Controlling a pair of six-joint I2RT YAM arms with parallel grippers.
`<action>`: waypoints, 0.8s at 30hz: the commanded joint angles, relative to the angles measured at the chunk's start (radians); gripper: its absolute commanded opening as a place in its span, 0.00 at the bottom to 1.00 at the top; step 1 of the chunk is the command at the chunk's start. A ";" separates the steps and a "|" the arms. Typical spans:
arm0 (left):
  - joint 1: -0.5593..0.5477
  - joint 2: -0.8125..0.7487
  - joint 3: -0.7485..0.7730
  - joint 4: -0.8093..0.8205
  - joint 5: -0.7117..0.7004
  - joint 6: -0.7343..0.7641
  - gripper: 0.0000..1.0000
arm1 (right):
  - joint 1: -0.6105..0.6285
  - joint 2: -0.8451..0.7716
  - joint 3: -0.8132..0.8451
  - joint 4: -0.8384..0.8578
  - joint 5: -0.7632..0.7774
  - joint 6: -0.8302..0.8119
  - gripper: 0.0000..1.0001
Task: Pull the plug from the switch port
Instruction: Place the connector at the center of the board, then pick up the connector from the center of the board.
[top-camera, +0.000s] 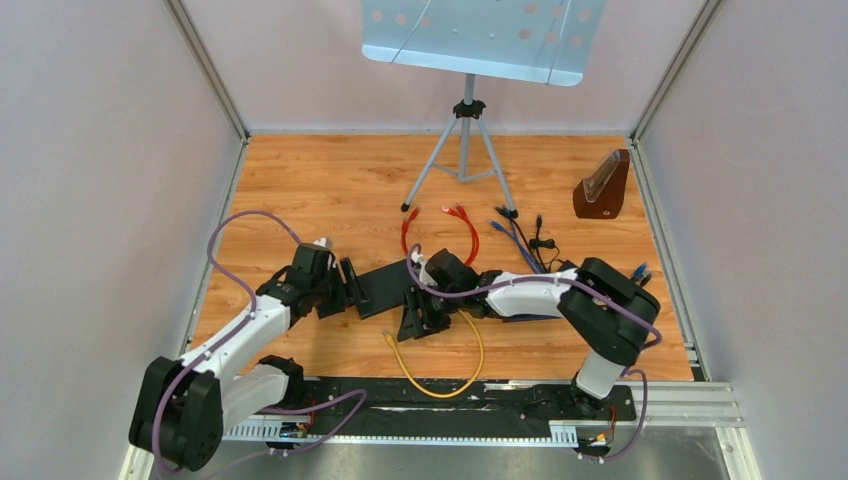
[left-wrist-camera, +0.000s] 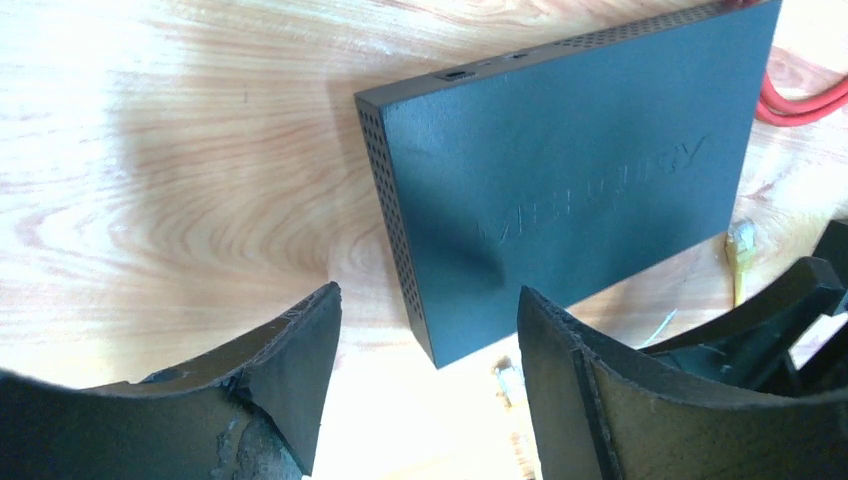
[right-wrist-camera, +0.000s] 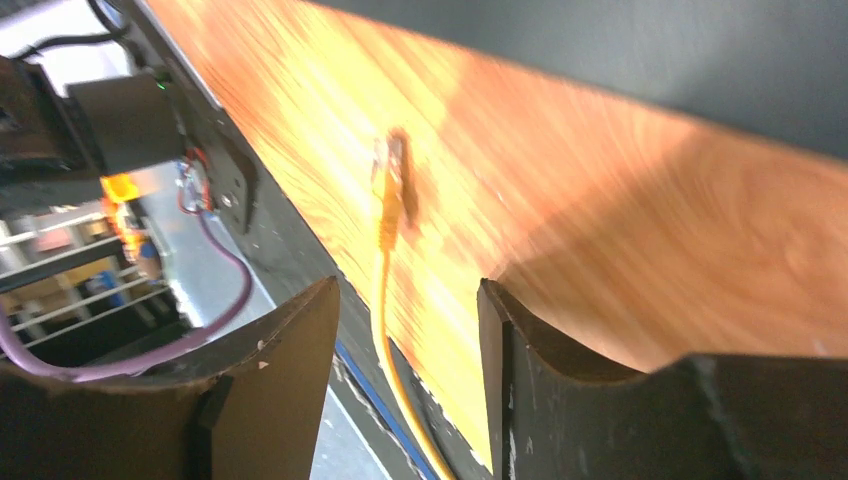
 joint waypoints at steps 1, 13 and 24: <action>-0.002 -0.086 0.020 -0.075 -0.054 -0.009 0.76 | 0.092 -0.097 -0.033 -0.195 0.138 -0.142 0.53; -0.002 -0.130 0.035 -0.114 -0.060 -0.035 0.84 | 0.264 0.011 0.074 -0.341 0.373 -0.111 0.51; -0.002 -0.164 0.035 -0.123 -0.077 -0.037 0.93 | 0.283 -0.028 0.130 -0.395 0.367 -0.154 0.00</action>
